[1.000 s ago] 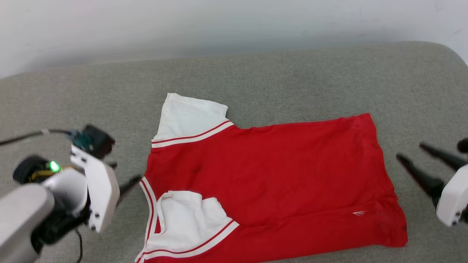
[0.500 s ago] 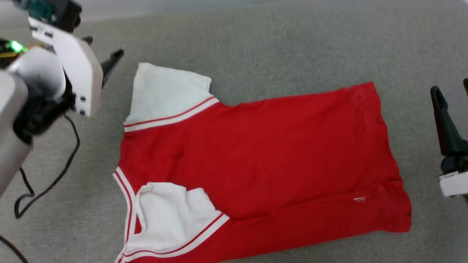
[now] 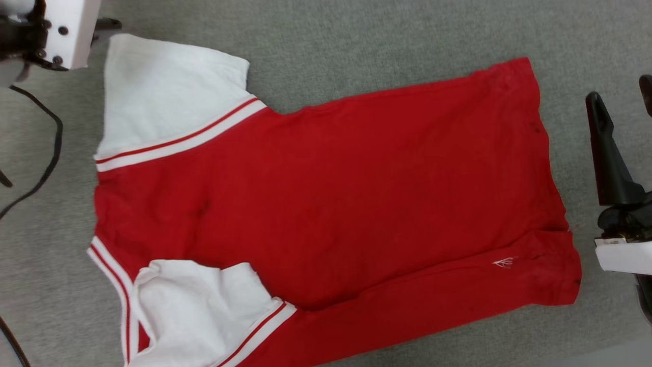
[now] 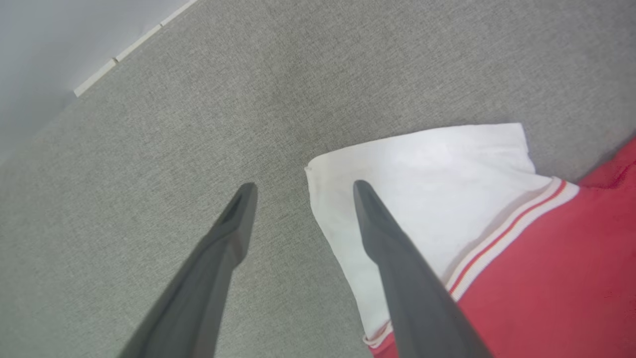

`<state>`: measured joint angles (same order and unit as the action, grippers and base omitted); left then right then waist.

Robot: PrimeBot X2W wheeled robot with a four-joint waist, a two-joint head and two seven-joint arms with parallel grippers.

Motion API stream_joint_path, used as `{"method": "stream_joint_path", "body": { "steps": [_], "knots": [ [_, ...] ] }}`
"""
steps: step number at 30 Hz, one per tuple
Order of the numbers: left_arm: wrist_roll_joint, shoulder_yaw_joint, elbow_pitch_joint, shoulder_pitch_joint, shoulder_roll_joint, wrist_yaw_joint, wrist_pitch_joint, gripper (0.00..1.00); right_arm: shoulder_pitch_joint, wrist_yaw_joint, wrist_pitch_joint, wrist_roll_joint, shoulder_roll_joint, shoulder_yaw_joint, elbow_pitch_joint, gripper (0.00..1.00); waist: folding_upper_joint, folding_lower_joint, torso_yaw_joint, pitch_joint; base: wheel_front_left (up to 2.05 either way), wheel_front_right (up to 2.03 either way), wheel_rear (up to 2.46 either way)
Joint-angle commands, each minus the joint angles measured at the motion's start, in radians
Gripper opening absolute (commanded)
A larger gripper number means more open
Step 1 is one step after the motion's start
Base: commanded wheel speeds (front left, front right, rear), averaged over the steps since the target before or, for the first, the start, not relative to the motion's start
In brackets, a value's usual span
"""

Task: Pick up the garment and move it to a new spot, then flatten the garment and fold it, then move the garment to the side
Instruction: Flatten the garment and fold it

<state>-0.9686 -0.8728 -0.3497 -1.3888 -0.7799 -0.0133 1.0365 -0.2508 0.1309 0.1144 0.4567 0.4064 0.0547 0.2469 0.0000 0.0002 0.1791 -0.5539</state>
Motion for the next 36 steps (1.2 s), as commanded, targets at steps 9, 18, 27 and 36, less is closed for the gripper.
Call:
{"method": "stream_joint_path", "body": {
  "steps": [9,18,27,36],
  "knots": [
    [0.031,-0.076,-0.014,0.005,-0.02,0.0,0.125,1.0,-0.073,0.0,0.026,0.009,-0.005,0.052,-0.035,1.0,0.0,-0.0002,0.056,-0.094,0.0,0.0,0.0],
    [0.015,-0.071,-0.005,0.038,-0.03,-0.02,0.087,0.0,-0.139,0.0,0.011,0.006,0.06,0.062,-0.073,1.0,0.0,-0.0002,0.046,-0.057,0.0,0.0,0.0],
    [0.048,-0.089,0.074,0.036,-0.008,-0.073,-0.004,0.0,-0.331,-0.001,-0.296,0.069,0.242,0.132,-0.099,1.0,0.0,-0.0002,-0.026,0.023,0.0,0.0,0.0],
    [0.036,-0.083,0.149,0.065,0.024,-0.078,-0.081,0.0,-0.575,0.0,-0.83,0.332,0.431,0.402,-0.222,1.0,0.0,-0.0002,-0.097,0.03,0.0,0.0,0.0]
  ]
}}
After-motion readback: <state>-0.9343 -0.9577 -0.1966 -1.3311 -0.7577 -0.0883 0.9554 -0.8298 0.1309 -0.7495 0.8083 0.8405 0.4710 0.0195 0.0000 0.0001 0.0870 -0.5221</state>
